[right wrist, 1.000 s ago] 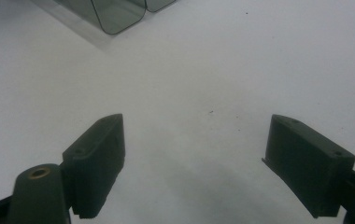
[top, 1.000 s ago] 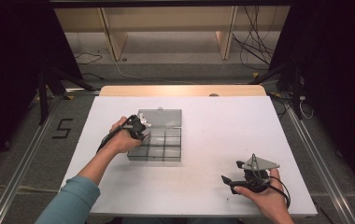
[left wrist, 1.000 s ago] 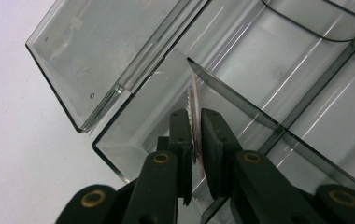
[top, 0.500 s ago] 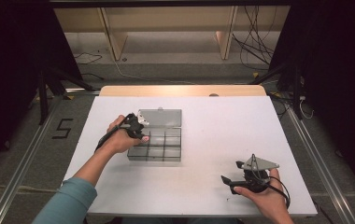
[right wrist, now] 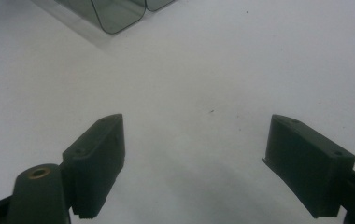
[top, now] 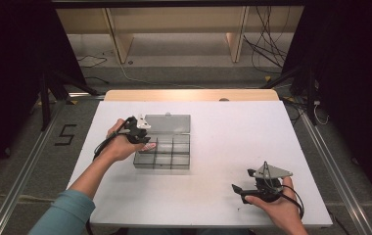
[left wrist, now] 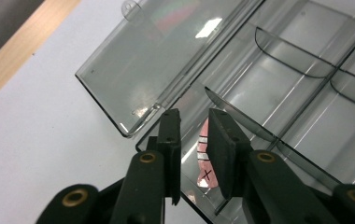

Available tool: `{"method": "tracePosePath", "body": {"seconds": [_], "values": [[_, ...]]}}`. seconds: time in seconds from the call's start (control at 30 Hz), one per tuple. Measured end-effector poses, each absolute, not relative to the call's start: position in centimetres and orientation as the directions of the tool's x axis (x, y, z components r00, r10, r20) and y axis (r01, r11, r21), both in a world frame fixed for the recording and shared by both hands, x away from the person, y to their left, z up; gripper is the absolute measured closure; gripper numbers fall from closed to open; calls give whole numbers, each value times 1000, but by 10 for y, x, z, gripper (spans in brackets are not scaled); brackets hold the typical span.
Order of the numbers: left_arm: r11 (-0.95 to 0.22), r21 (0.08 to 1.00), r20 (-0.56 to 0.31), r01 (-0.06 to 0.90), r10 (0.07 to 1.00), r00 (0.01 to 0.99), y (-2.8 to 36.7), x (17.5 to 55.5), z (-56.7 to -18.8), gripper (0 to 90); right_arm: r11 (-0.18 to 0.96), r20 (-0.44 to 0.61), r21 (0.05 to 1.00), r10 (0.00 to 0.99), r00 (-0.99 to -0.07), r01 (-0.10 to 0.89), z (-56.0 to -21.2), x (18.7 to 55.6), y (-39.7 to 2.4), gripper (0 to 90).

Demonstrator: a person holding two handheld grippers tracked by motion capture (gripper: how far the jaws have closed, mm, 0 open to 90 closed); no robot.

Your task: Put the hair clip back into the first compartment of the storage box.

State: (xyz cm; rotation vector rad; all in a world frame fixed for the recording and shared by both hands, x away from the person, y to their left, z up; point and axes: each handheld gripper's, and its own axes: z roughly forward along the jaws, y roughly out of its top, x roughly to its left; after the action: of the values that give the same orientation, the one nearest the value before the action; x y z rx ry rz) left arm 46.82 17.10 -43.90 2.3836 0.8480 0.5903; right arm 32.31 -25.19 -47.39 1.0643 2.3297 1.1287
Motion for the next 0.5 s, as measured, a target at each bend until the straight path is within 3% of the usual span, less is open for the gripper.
{"method": "tracePosePath", "body": {"seconds": [0.1, 0.37, 0.5], "values": [[-620, 646, 189, 445, 696, 693, 175, 466, -436, 702, 405, 18, 779, 750, -662, 479, -474, 323, -252, 209], [-516, 725, 119, 456, 746, 655, 188, 457, -429, 501, 401, 22, 778, 752, -659, 483, -474, 323, -252, 209], [-467, 759, 89, 453, 764, 639, 194, 450, -424, 446, 401, 22, 777, 752, -658, 485, -475, 324, -252, 209]]}}
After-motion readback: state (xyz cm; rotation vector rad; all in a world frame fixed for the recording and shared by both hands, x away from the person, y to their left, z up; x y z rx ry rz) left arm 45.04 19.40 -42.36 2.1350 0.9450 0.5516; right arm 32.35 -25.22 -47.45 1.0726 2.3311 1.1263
